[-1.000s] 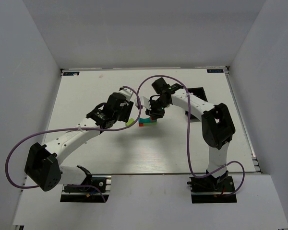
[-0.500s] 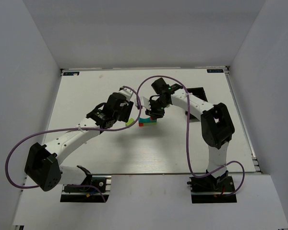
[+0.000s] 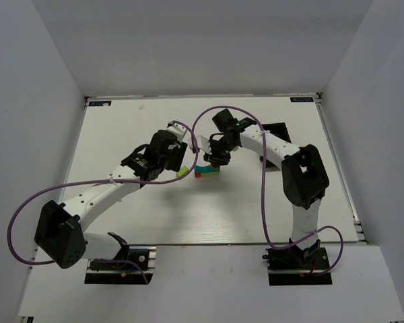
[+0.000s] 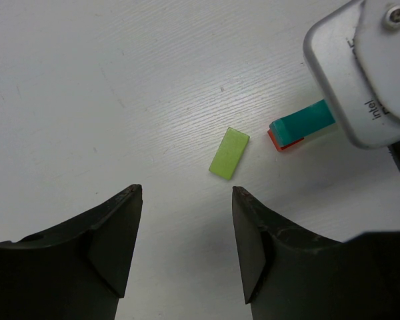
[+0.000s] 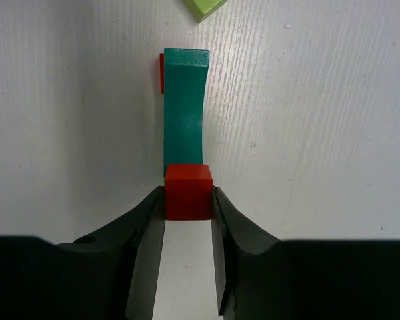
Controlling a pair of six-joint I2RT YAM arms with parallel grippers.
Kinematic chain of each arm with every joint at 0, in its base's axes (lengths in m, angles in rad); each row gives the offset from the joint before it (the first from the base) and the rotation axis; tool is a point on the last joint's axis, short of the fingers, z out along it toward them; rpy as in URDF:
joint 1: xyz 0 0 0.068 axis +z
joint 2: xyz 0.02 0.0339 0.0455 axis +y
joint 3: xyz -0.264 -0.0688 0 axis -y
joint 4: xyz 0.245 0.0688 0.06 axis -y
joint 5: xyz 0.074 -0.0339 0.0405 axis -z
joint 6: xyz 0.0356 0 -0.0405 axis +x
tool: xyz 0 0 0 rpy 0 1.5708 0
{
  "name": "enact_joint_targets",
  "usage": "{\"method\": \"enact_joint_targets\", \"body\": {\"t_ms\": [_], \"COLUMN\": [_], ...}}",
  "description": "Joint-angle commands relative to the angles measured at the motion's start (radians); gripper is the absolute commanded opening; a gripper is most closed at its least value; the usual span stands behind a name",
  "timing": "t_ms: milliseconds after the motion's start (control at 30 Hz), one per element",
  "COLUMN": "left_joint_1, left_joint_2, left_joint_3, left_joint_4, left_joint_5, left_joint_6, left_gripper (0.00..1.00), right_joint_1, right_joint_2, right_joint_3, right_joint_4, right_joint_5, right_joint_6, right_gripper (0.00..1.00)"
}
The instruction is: Build the wood block tower
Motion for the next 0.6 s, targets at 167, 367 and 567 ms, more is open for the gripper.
{"method": "enact_joint_targets", "body": {"t_ms": [167,367,567], "left_joint_1": [0.005,0.005,0.005], "left_joint_2": [-0.034,-0.034,-0.034], "left_joint_3": [0.028,0.028,0.028], "left_joint_4": [-0.003,-0.003,-0.003], "left_joint_5": [0.004,0.004,0.004], "left_joint_6": [-0.009,-0.009,-0.009], "left_gripper": [0.67,0.67,0.67], "right_joint_1": [0.004,0.002,0.003], "right_joint_2": [-0.003,0.003,0.000], "right_joint_3": [-0.007,-0.008,-0.008], "right_joint_4": [0.006,0.005,0.006], "right_joint_5": [-0.003,-0.003,-0.005], "right_joint_6": [-0.008,-0.008,-0.009], "right_gripper": [0.39,0.42,0.55]}}
